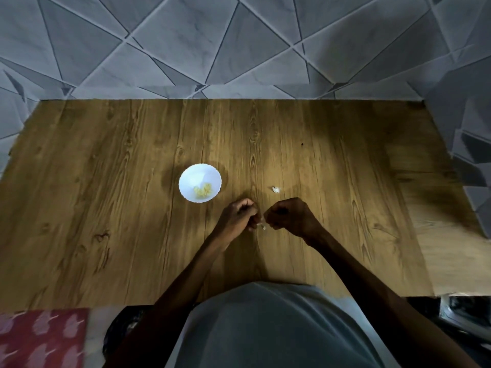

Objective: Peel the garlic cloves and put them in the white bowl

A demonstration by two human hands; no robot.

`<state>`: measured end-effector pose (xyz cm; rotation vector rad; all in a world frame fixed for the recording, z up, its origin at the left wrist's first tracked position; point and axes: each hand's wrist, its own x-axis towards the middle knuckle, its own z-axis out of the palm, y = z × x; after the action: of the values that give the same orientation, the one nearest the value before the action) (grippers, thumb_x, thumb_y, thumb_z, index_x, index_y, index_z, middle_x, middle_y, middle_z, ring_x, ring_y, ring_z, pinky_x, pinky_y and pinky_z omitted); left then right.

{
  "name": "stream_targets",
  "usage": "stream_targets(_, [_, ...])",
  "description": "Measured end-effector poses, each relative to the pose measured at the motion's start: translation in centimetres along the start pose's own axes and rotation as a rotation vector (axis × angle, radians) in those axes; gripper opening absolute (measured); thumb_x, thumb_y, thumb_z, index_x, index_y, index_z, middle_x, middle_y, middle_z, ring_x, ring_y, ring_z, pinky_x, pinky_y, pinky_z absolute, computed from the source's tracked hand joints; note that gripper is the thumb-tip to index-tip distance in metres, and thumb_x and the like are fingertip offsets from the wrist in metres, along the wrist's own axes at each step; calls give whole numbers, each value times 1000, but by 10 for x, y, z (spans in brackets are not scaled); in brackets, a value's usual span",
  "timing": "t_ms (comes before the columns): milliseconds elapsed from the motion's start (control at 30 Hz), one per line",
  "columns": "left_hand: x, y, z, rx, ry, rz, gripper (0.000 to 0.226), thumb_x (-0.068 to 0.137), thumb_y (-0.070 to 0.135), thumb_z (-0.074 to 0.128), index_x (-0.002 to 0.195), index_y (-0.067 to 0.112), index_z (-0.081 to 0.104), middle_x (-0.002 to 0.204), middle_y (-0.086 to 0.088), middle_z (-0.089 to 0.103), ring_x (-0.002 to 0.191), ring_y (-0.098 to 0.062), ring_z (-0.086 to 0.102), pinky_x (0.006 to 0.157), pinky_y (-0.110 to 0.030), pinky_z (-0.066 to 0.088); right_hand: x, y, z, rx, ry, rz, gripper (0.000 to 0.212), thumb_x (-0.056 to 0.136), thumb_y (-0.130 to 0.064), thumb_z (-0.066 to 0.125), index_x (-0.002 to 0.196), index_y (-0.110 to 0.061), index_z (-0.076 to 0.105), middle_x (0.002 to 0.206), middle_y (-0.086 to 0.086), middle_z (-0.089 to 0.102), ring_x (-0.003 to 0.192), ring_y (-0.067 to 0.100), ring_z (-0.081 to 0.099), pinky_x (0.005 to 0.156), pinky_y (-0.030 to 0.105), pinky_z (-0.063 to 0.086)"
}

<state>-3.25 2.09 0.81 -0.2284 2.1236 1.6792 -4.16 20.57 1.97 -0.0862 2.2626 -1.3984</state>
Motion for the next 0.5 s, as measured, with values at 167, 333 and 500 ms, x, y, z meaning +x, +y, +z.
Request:
stream_targets(167, [2,-7,-2,262,-15,59,12,96,16,57,92,15,68,77,4,68,64,-5,64,57,-15,49,-4,2,0,31,33,-17,10,94,-7,62,96,-4,71,88,9,72,78,17,71,69,23,58])
stream_targets(333, [2,-10,-1,246,24,78,10,84,13,72,94,14,72,79,8,70,66,-1,65,60,-9,44,-5,4,1,89,66,3,11,93,-7,63,97,-3,72,86,8,73,78,17,71,69,24,58])
stream_targets(500, [-1,-4,0,-192,-83,-72,16,93,10,63,106,12,70,101,-3,73,92,-13,71,73,-21,54,-5,8,3,153,119,1,11,93,-9,63,96,-5,73,85,8,73,77,20,71,70,28,59])
